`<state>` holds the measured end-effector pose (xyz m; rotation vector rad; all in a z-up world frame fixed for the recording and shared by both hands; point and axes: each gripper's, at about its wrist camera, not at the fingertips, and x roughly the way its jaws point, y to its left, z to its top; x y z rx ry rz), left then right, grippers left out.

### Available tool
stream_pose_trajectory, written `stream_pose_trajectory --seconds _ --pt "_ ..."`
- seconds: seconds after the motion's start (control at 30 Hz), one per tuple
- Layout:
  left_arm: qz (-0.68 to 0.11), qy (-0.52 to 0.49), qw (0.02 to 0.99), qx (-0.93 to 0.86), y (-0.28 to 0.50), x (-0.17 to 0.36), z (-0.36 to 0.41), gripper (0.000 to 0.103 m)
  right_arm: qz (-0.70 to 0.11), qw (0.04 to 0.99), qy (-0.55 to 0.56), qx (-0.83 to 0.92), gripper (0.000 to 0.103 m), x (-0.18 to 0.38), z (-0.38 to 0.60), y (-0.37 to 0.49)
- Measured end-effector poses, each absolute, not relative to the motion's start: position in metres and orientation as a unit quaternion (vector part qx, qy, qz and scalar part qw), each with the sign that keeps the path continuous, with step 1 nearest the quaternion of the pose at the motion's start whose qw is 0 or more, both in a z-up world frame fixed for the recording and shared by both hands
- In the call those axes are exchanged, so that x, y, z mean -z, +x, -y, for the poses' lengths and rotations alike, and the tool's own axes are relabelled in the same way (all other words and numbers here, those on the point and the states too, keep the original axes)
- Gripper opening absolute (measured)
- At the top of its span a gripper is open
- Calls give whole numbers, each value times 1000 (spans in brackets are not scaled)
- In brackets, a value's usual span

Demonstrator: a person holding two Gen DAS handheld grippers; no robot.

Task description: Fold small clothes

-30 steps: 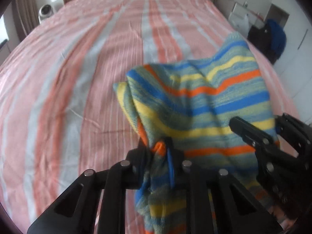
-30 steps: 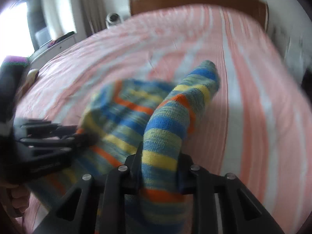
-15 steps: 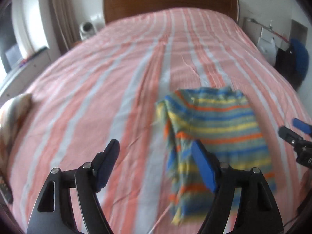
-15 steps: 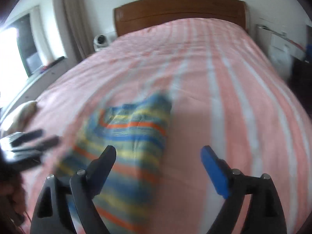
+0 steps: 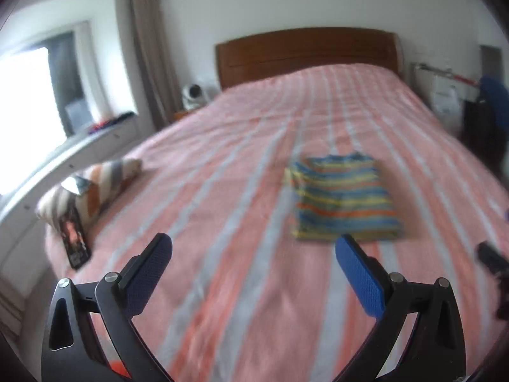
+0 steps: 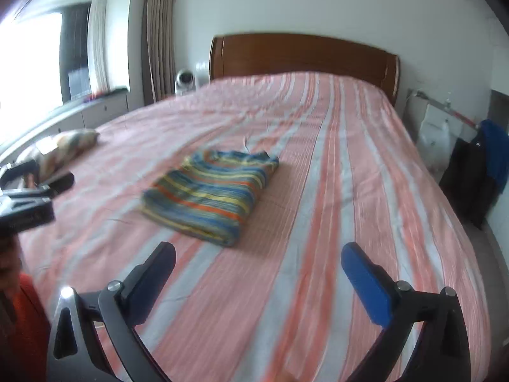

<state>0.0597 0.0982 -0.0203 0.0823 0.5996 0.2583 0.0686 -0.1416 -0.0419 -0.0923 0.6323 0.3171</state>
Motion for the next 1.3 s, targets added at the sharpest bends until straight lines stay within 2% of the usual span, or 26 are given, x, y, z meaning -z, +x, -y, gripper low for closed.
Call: stream_pose_trajectory --seconds 0.17,0.43,0.57,0.73,0.9,1.03,1.3 --pt "-325 38 941 -81 31 19 -92 103 -360 908 1 -215 103 44 136 37" --pt "-327 25 942 -76 5 -1 -80 103 -381 890 27 -251 103 18 127 17" --pt "-336 19 938 -82 5 -1 -80 103 -371 909 -21 -188 103 10 121 6" --pt "-350 11 933 -87 7 8 -78 103 -342 921 -33 -182 103 5 128 -3" --pt "-350 0 933 -84 4 9 -77 103 -345 922 -57 -166 103 8 130 -4" --pt "-348 -6 934 -77 4 11 -77 103 -350 918 -26 -184 103 11 136 -4" --pt "-347 2 935 -67 3 11 -74 103 -304 936 -18 -176 103 -5 142 -15"
